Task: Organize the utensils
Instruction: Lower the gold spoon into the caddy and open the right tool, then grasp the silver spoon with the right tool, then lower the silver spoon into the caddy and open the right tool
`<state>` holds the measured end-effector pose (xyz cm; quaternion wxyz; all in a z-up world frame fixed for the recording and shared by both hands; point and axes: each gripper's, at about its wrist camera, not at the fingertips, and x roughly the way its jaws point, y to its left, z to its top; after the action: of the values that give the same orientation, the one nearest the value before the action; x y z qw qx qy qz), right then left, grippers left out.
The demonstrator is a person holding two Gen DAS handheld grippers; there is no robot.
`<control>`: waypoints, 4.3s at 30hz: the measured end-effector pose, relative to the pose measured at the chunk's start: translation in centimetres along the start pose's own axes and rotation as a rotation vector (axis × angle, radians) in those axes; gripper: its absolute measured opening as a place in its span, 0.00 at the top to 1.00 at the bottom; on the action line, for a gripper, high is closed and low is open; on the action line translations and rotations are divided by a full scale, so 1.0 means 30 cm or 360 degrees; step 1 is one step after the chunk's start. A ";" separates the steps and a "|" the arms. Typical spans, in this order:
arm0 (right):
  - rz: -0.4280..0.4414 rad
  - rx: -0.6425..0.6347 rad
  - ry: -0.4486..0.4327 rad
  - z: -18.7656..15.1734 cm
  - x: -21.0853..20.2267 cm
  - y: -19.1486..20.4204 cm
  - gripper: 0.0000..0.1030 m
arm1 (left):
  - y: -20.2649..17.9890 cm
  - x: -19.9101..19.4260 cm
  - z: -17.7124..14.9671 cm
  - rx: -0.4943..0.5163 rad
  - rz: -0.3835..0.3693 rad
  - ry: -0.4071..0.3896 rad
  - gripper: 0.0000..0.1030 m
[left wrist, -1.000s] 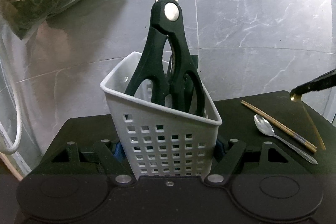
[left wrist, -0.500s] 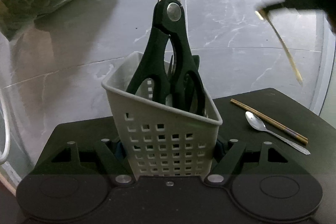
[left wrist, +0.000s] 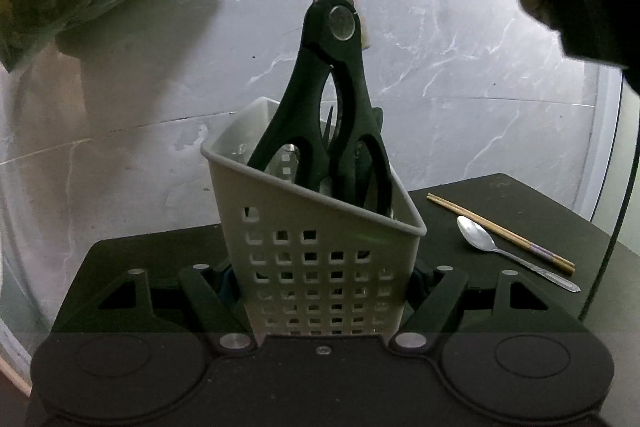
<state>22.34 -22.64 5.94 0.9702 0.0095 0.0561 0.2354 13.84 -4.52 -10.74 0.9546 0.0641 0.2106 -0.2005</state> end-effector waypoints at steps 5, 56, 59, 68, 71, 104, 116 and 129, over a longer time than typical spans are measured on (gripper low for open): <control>0.0054 0.0017 -0.0020 -0.072 0.055 0.031 0.99 | 0.001 -0.002 0.001 -0.0001 -0.0003 0.0000 0.26; 0.0134 0.0078 0.1225 -0.604 -0.142 -0.443 0.01 | -0.086 0.006 0.023 -0.0048 0.0198 0.0031 0.25; 0.0269 0.0048 0.1247 -0.586 -0.090 -0.500 0.01 | -0.097 0.003 0.023 -0.0062 0.0224 0.0034 0.25; 0.0645 0.0004 0.1456 -0.639 0.024 -0.596 0.13 | -0.120 0.009 0.042 -0.0105 0.0294 0.0054 0.25; 0.0713 -0.0034 0.1500 -0.657 0.024 -0.603 0.19 | -0.125 0.009 0.044 -0.0108 0.0311 0.0057 0.25; 0.0293 0.0023 0.1059 -0.575 -0.174 -0.522 0.99 | -0.135 0.018 0.041 -0.0096 0.0318 0.0051 0.25; -0.0011 0.0244 0.0560 -0.391 -0.247 -0.388 0.99 | -0.092 0.008 0.029 -0.0051 0.0200 0.0033 0.25; 0.0002 0.0196 -0.0087 -0.024 -0.111 -0.224 0.99 | -0.028 0.001 0.006 0.0013 0.0051 -0.0004 0.26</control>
<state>22.38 -30.16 5.29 0.9688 0.0755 0.0440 0.2318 13.60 -5.34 -10.61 0.9577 0.0712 0.2076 -0.1862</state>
